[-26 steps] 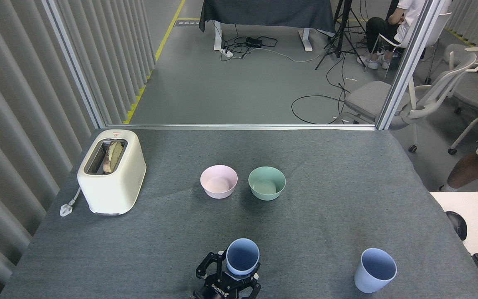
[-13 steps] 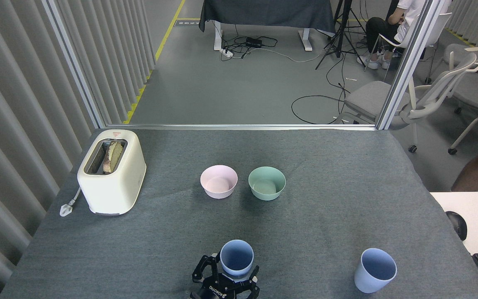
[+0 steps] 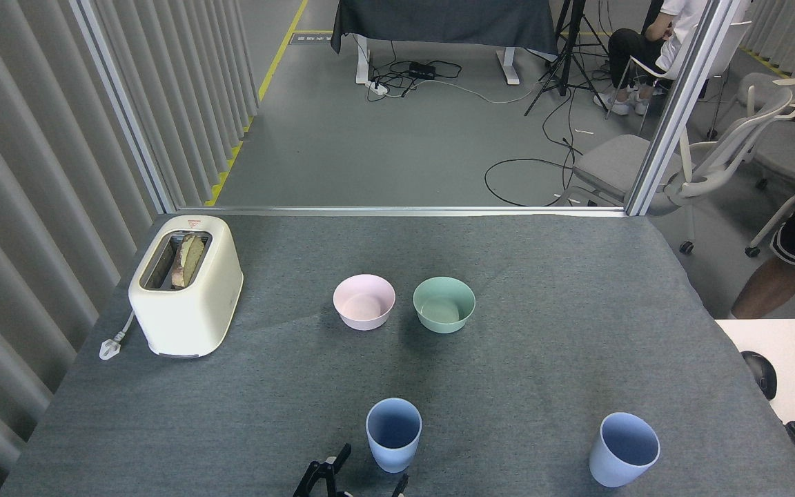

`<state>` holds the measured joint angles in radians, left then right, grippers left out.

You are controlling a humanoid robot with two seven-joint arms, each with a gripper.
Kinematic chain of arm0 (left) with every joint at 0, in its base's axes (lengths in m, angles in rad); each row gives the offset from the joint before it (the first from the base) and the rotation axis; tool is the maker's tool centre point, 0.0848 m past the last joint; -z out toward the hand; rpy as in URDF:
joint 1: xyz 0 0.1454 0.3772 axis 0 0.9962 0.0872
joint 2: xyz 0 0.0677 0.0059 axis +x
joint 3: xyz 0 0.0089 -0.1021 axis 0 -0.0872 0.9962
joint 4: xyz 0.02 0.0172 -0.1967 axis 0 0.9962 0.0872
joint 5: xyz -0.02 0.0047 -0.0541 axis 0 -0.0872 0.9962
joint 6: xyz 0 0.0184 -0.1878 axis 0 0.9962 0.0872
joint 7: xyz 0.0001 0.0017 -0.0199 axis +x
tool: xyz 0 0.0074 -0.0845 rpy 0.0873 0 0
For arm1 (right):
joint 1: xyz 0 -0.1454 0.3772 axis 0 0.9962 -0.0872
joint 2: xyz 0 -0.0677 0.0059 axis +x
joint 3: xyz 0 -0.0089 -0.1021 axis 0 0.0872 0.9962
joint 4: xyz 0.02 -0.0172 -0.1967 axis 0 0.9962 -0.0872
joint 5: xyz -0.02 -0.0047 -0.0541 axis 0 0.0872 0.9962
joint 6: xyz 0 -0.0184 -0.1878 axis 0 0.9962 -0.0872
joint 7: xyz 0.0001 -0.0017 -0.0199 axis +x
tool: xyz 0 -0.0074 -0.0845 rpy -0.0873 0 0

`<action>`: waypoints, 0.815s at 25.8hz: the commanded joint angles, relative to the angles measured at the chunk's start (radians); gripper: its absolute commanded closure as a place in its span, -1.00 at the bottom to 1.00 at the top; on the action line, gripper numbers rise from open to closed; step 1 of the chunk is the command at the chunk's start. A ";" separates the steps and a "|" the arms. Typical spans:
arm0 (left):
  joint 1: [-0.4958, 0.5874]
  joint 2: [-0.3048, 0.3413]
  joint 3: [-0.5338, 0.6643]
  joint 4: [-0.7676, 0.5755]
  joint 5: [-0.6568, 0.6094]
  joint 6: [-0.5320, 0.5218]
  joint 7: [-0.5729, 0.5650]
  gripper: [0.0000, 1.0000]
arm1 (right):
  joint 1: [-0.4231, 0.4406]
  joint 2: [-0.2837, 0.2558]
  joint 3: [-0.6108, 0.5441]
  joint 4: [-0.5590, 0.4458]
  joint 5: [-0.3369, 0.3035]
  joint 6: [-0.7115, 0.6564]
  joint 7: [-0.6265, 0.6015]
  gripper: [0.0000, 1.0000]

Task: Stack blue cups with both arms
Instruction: 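Set the blue cup down, open the left gripper and withdraw, then move the right gripper to the other blue cup and grasp it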

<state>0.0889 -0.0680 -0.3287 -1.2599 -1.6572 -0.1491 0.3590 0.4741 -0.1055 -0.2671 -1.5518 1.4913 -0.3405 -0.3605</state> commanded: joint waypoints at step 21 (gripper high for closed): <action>0.285 0.122 0.290 -0.257 0.106 0.002 0.008 -1.00 | -0.249 -0.043 -0.006 0.200 0.043 0.051 0.055 -1.00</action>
<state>0.3750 0.0543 -0.0374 -1.5163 -1.5552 -0.1489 0.3663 0.2720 -0.1414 -0.2754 -1.3807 1.5261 -0.2908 -0.3123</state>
